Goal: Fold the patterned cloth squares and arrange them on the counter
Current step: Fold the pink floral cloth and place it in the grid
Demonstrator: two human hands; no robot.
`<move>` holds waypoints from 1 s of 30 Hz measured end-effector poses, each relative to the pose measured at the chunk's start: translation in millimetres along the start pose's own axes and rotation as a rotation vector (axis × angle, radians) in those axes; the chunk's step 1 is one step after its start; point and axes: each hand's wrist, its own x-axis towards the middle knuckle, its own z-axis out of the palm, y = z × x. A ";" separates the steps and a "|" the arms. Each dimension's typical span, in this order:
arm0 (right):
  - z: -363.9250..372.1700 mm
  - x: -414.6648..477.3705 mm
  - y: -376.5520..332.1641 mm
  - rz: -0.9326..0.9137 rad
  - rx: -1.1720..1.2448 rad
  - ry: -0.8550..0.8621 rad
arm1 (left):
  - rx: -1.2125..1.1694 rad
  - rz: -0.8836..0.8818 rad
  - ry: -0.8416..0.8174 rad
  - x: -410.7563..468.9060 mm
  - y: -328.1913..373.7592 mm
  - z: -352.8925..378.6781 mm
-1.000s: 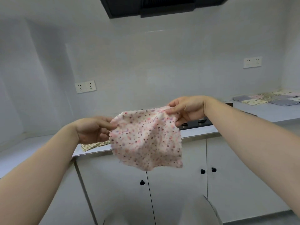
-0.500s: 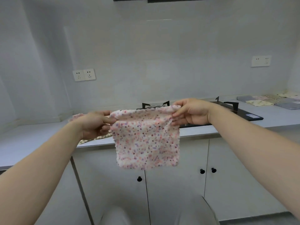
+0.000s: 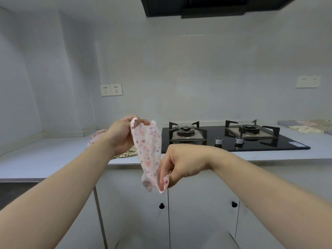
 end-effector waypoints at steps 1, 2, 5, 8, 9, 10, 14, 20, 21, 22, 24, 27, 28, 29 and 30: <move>-1.8 0.0 1.4 0.015 0.016 -0.014 | 0.005 0.000 0.000 0.9 -0.8 -1.3; -4.2 0.0 3.5 0.032 0.029 -0.036 | 0.017 -0.001 0.013 2.6 -2.5 -3.4; -17.5 6.2 16.9 0.068 0.102 -0.070 | 0.137 -0.007 0.113 12.6 -10.1 -10.3; -40.3 25.8 41.9 0.114 0.304 0.019 | 0.298 -0.054 0.234 32.2 -18.1 -24.2; -48.5 35.4 51.8 0.141 0.378 0.071 | 0.316 -0.080 0.265 40.2 -20.1 -30.2; -56.6 45.8 61.6 0.166 0.438 0.130 | 0.321 -0.101 0.297 49.2 -21.6 -37.4; -84.0 91.5 93.8 0.211 0.351 0.416 | 0.236 -0.097 0.446 86.9 -20.9 -63.3; -96.6 130.9 106.7 0.023 -0.129 0.867 | 0.131 0.138 0.523 123.6 -0.5 -88.6; -91.7 132.4 112.5 -0.002 -0.174 0.887 | 0.156 0.169 0.499 121.6 -1.8 -89.3; -84.3 132.8 119.4 -0.017 -0.203 0.887 | 0.223 0.185 0.476 116.7 -6.1 -89.5; -64.2 131.4 137.1 0.007 -0.181 0.858 | 0.457 0.163 0.423 101.9 -26.2 -93.1; -33.1 124.2 164.8 0.126 -0.060 0.781 | 0.853 0.053 0.221 79.0 -70.3 -106.5; -23.9 121.4 173.9 0.177 -0.024 0.741 | 0.992 0.014 0.145 70.2 -83.4 -110.4; -15.4 117.6 182.2 0.227 -0.007 0.705 | 1.093 -0.006 0.088 62.9 -94.7 -112.7; -8.6 113.0 190.2 0.270 -0.011 0.673 | 1.150 -0.011 0.054 56.8 -104.0 -114.2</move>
